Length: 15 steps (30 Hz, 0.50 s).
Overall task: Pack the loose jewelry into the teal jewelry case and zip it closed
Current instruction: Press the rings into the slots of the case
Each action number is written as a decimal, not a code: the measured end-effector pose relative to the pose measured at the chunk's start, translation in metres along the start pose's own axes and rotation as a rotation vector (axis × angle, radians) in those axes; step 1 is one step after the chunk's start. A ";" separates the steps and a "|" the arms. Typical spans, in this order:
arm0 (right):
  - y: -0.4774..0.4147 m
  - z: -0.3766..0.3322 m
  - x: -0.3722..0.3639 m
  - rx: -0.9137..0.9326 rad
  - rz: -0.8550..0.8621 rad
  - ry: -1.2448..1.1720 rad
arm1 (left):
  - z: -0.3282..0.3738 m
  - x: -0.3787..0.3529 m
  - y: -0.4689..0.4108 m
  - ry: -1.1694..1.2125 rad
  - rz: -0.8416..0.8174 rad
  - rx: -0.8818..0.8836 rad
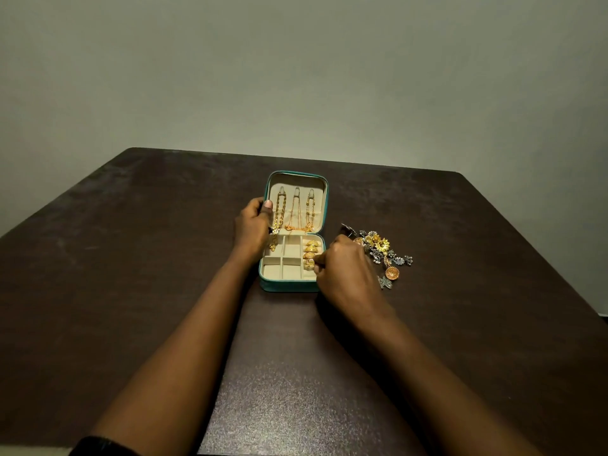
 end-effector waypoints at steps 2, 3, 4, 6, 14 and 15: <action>0.000 -0.001 0.001 0.009 -0.030 0.017 | 0.000 0.000 0.000 0.004 0.000 0.001; 0.000 0.000 0.002 0.005 -0.040 0.017 | -0.001 -0.001 -0.001 0.004 0.003 0.000; -0.001 0.000 0.003 -0.003 -0.046 0.011 | -0.002 0.000 -0.001 0.004 0.004 -0.001; -0.002 0.001 0.005 -0.022 -0.048 -0.019 | -0.002 0.000 -0.002 0.002 0.002 -0.002; -0.005 -0.001 0.019 -0.048 -0.071 -0.200 | 0.000 0.000 -0.002 0.003 -0.002 -0.021; -0.005 -0.002 0.020 -0.049 -0.085 -0.210 | -0.001 0.000 -0.002 0.003 0.000 -0.020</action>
Point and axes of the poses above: each hand's wrist, its own y-axis away from the middle knuckle, its own x-axis out of the back of the hand, z = x × y, the point moved 4 cm from there along -y, towards the middle knuckle, and after that the axes turned 10 degrees about z, right-handed, at the moved point
